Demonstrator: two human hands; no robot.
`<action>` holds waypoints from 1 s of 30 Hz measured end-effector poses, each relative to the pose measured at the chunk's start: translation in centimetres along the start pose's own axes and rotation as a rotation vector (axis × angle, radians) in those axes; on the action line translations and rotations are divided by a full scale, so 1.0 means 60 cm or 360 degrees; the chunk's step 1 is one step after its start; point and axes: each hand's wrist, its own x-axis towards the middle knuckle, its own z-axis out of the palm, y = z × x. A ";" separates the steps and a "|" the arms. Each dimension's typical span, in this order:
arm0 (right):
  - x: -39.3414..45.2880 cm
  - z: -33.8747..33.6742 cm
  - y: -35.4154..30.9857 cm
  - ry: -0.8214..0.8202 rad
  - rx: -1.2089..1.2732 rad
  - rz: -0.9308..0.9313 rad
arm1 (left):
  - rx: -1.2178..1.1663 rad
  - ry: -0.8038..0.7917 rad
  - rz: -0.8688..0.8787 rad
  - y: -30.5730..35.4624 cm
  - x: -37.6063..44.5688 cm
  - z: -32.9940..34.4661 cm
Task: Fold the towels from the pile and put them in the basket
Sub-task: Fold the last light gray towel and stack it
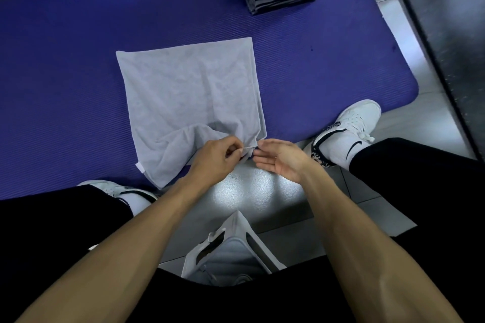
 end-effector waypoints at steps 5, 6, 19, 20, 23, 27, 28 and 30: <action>0.018 0.007 0.022 0.0104 -0.0048 0.0054 | -0.0075 0.0014 -0.0067 -0.003 -0.001 0.004; 0.022 0.009 0.027 0.0175 -0.0098 0.0050 | -0.0107 0.0028 -0.0100 -0.005 -0.003 0.004; -0.001 -0.010 0.000 0.0105 -0.0127 -0.0058 | 0.0361 0.0235 0.0526 0.016 0.003 0.007; -0.006 -0.010 -0.005 0.0051 -0.0186 -0.0059 | 0.0428 0.0224 0.0670 0.019 0.006 0.007; -0.019 -0.012 -0.015 -0.0056 -0.0246 -0.0066 | 0.0486 0.0179 0.0844 0.020 0.007 0.013; -0.026 -0.022 -0.019 -0.0038 -0.0210 -0.0058 | 0.0444 0.0136 0.0806 0.014 0.007 0.018; -0.024 -0.025 -0.018 -0.0028 -0.0188 -0.0054 | 0.0432 0.0130 0.0787 0.012 0.007 0.019; -0.022 -0.028 -0.017 -0.0012 -0.0151 -0.0045 | 0.0384 0.0116 0.0744 0.014 0.008 0.020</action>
